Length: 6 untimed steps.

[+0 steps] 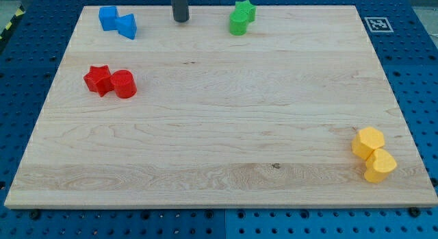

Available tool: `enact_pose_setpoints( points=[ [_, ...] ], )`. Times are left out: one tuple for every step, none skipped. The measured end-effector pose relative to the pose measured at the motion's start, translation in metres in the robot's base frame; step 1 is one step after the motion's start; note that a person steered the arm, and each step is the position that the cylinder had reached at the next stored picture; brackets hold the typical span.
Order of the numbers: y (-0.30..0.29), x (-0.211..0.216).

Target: Point your arm at the blue cube

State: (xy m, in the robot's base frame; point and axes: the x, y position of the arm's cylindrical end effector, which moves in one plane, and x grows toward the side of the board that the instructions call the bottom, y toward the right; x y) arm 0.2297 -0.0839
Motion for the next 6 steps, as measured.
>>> enact_pose_setpoints(
  points=[
    [-0.023,-0.009],
    [-0.046,-0.024],
    [-0.046,-0.024],
    [-0.047,-0.024],
    [-0.049,-0.024],
    [-0.065,-0.024]
  ],
)
